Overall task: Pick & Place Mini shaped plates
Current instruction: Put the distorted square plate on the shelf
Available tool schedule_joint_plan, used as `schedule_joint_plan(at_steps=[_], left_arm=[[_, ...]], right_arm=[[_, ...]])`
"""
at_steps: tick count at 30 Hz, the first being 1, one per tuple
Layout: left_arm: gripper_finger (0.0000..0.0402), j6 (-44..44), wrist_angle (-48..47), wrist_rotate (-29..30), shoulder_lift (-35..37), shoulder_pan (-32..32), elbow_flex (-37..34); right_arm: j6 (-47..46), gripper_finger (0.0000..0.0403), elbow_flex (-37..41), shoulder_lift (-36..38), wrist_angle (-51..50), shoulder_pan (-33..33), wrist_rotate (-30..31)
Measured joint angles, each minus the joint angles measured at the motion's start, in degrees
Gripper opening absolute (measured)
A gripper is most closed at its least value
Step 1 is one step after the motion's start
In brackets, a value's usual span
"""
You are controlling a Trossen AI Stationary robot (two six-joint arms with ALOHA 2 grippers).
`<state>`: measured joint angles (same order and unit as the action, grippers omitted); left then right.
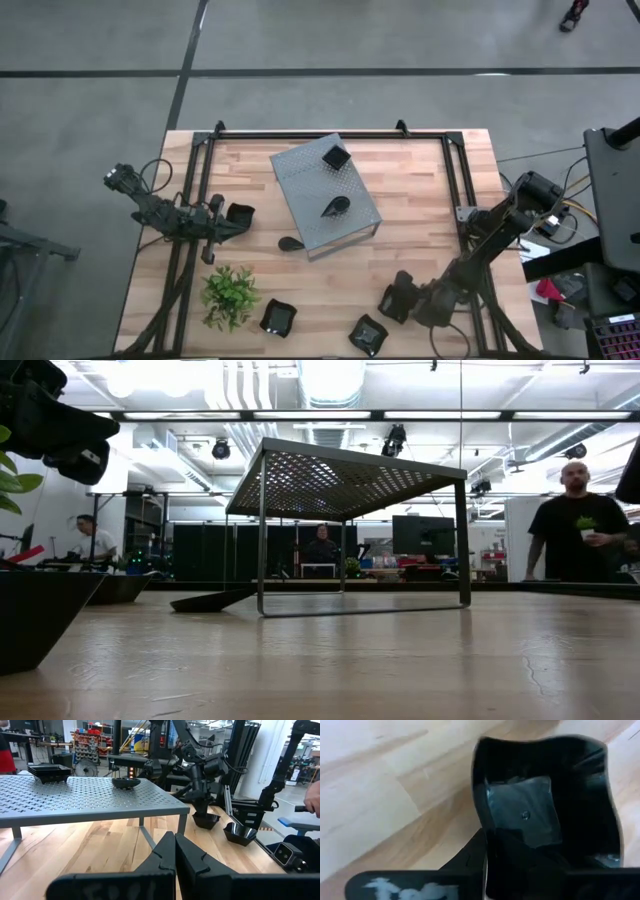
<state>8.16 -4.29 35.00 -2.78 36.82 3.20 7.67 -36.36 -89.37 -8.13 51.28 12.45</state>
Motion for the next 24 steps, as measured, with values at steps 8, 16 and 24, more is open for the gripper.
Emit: schedule_joint_plan(at_steps=[8, 16, 24], left_arm=[[0.0000, -0.02, -0.04, -0.02, 0.00, 0.02, 0.00], [0.0000, -0.01, -0.02, 0.00, 0.02, 0.00, -0.02], [0.0000, -0.01, -0.02, 0.00, 0.02, 0.01, 0.00]], right_arm=[[-4.21, 0.0033, -4.51, -3.48, -1.61, -0.05, 4.46], [-4.29, 0.0033, -6.93, -1.98, -2.66, -0.12, 4.30], [-9.63, 0.0012, -7.06, -2.00, -3.99, -1.06, 4.26]])
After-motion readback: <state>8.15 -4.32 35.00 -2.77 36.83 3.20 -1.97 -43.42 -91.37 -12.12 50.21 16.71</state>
